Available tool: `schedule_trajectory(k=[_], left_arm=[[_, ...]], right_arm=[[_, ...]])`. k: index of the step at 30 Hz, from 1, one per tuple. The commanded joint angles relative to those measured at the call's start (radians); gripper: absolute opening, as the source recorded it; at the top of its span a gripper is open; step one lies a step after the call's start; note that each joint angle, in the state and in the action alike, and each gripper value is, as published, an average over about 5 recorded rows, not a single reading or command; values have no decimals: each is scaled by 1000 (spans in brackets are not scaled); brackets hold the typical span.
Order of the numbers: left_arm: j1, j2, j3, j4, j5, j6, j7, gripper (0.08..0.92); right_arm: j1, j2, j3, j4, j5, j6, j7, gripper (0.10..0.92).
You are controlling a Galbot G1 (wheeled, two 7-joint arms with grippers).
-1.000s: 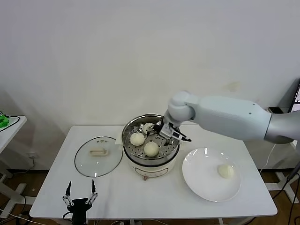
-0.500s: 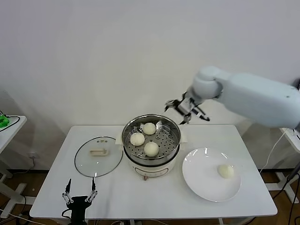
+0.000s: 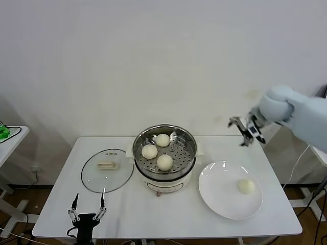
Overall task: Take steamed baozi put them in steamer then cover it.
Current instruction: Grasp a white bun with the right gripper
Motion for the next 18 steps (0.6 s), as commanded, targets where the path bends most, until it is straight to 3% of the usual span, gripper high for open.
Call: schedule_trajectory(k=[1, 18], left_arm=[[2, 5, -3, -1, 2, 0, 0, 823], [9, -21, -4, 9, 20, -5, -3, 823]], right_arm=[[-319, -154, 173, 38, -23, -127, 10, 823], [-453, -56, 233, -49, 7, -159, 4, 823]])
